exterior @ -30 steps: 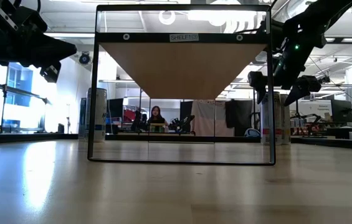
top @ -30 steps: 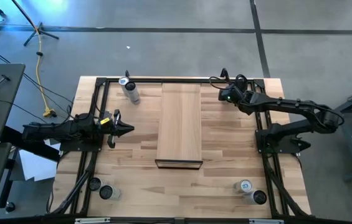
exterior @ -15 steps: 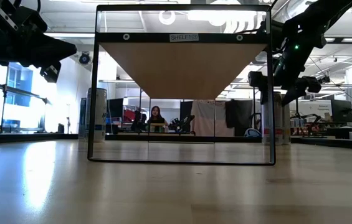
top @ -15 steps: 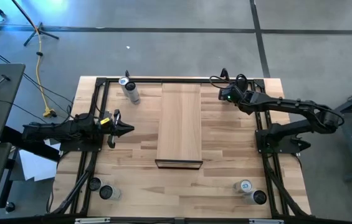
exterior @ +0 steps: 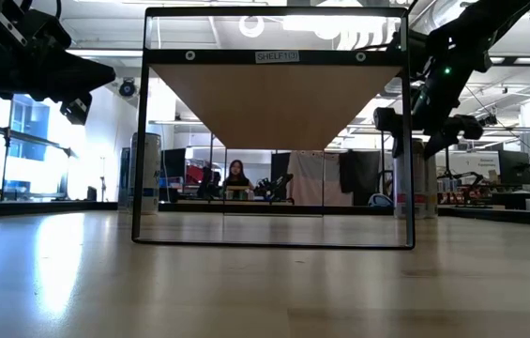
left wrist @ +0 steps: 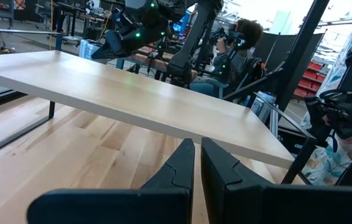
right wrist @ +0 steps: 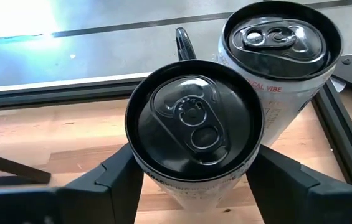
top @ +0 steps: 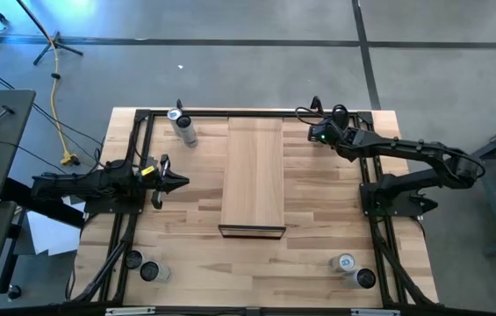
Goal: Place canned beverage on shelf
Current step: Put the top white pink soda can on the shelf
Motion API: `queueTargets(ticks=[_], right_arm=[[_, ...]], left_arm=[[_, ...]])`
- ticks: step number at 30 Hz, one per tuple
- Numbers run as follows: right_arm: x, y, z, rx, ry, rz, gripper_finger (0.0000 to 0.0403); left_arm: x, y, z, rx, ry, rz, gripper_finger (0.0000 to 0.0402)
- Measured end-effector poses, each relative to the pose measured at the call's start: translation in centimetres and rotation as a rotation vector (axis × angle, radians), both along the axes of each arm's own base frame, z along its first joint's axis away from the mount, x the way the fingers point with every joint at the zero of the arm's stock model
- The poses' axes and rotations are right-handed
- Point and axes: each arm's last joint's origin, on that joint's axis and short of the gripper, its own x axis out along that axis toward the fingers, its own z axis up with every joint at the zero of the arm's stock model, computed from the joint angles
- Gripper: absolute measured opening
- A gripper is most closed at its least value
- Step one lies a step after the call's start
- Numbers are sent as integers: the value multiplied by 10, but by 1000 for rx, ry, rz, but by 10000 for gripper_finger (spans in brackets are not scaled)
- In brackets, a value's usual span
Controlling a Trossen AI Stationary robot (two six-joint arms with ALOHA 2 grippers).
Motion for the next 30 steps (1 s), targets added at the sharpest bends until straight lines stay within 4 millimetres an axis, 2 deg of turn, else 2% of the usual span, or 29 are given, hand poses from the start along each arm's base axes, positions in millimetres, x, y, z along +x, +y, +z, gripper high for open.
queueTargets(ticks=[5,10,16,20,24,30], right_arm=[[4,11,4,28,-22,102,229],[4,27,21,86,-1,265,229],[1,50,54,108,92,533,229],[1,60,82,59,78,667,229],[1,66,105,39,74,762,229],[0,70,156,-73,28,943,229]], left_arm=[[0,0,0,0,0,0,3],[0,0,0,0,0,0,3],[0,0,0,0,1,0,3],[0,0,0,0,1,0,3],[0,0,0,0,0,0,3],[0,0,0,0,0,0,3]])
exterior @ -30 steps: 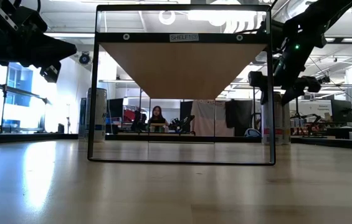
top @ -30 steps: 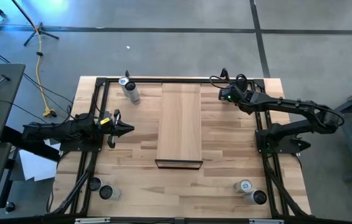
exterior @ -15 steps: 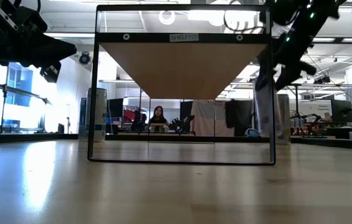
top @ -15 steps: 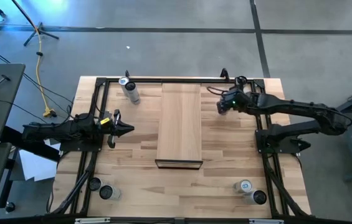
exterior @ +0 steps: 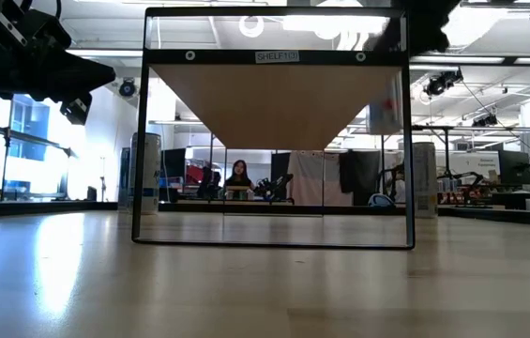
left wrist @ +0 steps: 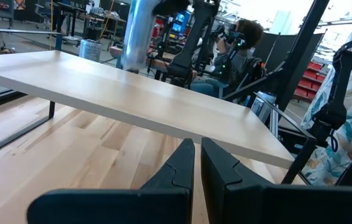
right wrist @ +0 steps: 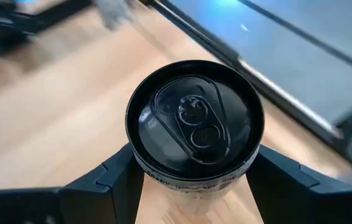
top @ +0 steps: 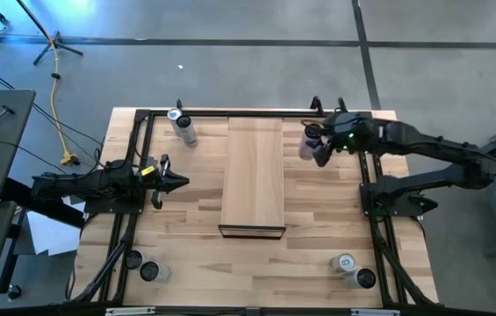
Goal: Place canned beverage on shelf
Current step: Put the top white pink soda can on the shelf
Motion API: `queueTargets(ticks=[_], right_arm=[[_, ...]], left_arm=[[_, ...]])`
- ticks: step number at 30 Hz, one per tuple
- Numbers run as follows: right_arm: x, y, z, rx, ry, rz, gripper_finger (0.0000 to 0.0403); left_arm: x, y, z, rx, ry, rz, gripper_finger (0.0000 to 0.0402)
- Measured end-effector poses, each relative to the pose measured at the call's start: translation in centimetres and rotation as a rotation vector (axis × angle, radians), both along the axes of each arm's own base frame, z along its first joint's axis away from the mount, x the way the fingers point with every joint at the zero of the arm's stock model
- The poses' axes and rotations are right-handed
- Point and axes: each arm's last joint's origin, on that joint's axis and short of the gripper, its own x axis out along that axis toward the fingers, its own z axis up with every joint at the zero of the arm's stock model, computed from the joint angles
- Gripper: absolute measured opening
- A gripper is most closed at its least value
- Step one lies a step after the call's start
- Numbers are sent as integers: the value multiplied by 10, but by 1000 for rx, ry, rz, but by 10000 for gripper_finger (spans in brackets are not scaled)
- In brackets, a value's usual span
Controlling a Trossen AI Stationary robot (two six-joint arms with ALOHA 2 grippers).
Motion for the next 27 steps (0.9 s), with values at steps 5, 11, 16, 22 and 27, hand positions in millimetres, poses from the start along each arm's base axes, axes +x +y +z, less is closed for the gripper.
queueTargets(ticks=[5,11,16,22,27], right_arm=[[-3,0,36,-105,-87,135,229],[0,-5,46,-121,-122,228,229],[15,-11,43,-46,-172,340,229],[38,-17,39,62,-267,543,230],[54,-17,41,148,-393,756,234]], left_arm=[[0,0,0,0,0,0,3],[0,0,0,0,0,0,3],[0,0,0,0,0,0,3],[0,0,0,0,0,0,3],[0,0,0,0,0,0,3]])
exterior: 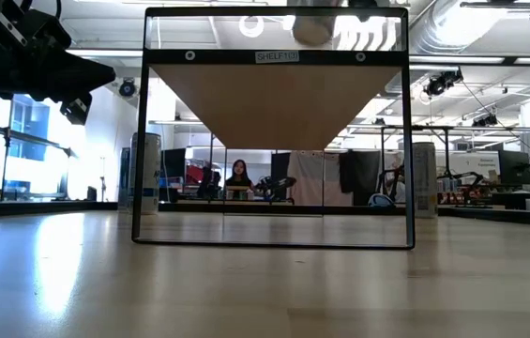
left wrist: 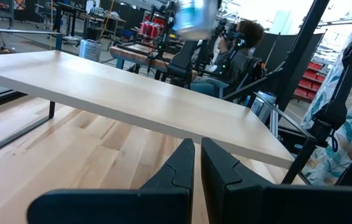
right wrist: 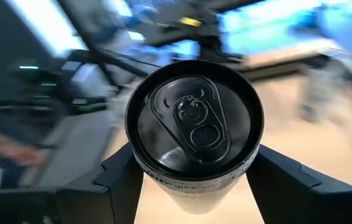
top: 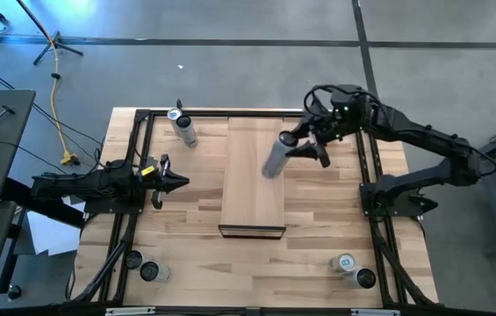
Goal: Place canned beverage on shelf
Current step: Put the top white pink soda can on the shelf
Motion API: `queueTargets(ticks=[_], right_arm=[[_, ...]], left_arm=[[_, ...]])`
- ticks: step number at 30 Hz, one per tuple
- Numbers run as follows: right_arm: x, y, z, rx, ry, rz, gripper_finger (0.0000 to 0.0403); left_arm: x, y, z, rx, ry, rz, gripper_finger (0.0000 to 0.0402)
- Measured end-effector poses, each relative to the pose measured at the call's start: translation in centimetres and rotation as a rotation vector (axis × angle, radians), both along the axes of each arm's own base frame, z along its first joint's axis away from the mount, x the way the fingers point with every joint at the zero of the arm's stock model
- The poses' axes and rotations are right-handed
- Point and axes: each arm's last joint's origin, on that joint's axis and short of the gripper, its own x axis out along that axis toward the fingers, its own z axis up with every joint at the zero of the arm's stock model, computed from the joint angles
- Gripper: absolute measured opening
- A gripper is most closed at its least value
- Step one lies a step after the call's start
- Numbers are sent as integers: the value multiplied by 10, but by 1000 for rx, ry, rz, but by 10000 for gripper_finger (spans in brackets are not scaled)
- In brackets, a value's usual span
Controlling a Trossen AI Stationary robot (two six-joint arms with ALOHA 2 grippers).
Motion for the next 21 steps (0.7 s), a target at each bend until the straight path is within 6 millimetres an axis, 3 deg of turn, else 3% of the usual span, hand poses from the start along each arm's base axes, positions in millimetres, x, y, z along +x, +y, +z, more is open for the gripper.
queueTargets(ticks=[12,21], right_arm=[[0,14,36,194,-254,530,236],[1,29,44,205,-289,651,237]], left_arm=[[0,0,0,0,0,0,3],[0,0,0,0,0,0,3]])
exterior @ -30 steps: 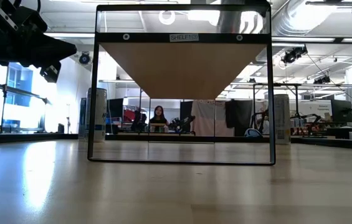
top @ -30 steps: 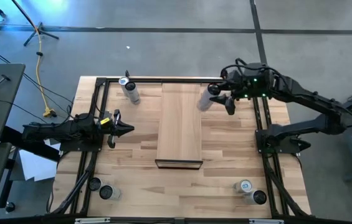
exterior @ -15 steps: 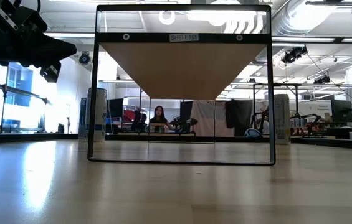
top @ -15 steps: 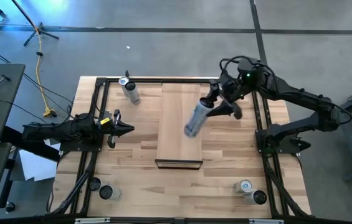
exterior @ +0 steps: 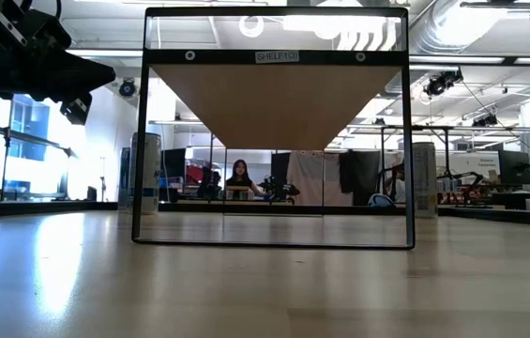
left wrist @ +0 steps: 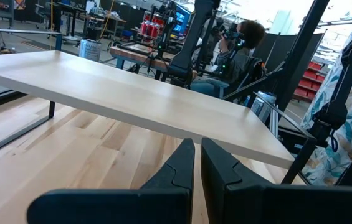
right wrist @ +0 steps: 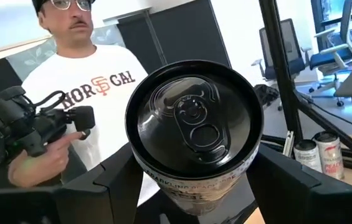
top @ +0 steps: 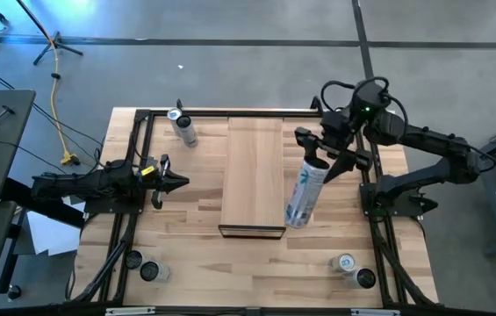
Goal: Place canned beverage on shelf
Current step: Put the top white pink soda can on the shelf
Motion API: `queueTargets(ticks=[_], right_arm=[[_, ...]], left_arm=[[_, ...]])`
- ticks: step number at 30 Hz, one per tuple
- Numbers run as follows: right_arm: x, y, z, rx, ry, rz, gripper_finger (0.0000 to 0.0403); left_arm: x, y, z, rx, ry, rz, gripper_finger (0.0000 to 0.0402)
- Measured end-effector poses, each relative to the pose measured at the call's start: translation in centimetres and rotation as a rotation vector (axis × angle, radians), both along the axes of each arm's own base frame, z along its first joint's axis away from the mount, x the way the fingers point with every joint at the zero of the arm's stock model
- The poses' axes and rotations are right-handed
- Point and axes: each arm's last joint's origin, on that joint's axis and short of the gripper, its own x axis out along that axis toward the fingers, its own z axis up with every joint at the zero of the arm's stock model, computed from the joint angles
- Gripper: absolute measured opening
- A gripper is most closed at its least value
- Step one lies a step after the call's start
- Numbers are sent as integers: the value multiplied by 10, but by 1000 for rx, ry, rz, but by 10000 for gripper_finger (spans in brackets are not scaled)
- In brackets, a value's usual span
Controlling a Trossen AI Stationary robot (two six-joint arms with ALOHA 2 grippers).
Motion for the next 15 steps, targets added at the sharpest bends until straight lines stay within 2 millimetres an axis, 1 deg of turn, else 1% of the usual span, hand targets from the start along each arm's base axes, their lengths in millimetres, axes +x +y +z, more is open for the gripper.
queueTargets(ticks=[7,10,15], right_arm=[[1,0,0,9,6,-33,235],[7,-4,-2,40,19,-148,234],[26,-23,-16,82,89,-304,234]], left_arm=[[0,0,0,0,0,0,3],[0,0,0,0,0,0,3],[0,0,0,0,0,0,3]])
